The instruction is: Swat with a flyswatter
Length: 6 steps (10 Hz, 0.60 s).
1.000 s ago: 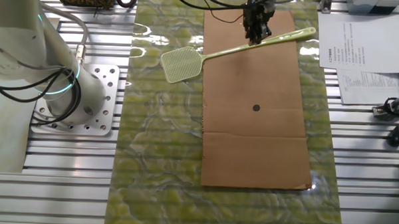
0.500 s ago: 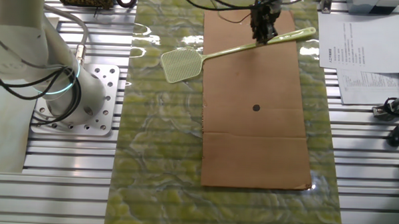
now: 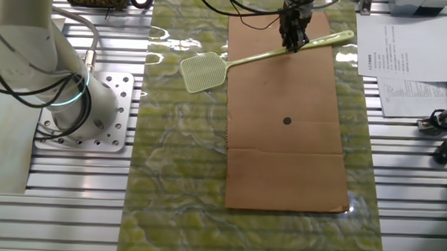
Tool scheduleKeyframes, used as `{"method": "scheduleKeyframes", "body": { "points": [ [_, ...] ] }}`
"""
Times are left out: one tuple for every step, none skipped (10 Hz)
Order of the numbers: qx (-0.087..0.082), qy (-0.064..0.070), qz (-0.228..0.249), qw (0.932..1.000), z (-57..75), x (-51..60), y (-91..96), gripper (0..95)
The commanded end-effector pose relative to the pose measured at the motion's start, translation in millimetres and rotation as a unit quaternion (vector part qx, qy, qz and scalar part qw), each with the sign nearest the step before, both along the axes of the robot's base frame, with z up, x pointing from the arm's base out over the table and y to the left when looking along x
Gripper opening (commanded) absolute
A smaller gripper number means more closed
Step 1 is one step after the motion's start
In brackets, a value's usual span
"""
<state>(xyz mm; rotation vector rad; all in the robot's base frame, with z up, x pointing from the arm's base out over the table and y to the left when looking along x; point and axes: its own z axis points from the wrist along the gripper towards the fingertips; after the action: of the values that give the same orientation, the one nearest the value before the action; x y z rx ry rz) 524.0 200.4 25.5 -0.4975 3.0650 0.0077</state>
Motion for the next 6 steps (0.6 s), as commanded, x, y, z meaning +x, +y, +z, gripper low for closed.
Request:
{"method": "scheduleKeyframes", "body": {
  "points": [
    [0.000, -0.002, 0.000, 1.0000, -1.2, 1.1, 0.6, 19.0],
    [-0.001, -0.002, -0.001, 1.0000, -1.8, 1.0, 1.3, 19.0],
    [0.000, -0.004, -0.004, 1.0000, -2.9, 0.7, 2.1, 19.0],
    [0.000, -0.006, -0.005, 1.0000, -4.3, 0.4, 2.3, 19.0],
    [0.000, -0.007, -0.005, 1.0000, -4.8, 0.3, 2.3, 19.0],
    [0.000, -0.008, -0.006, 0.9999, -6.1, 0.1, 2.4, 19.0]
  ]
}}
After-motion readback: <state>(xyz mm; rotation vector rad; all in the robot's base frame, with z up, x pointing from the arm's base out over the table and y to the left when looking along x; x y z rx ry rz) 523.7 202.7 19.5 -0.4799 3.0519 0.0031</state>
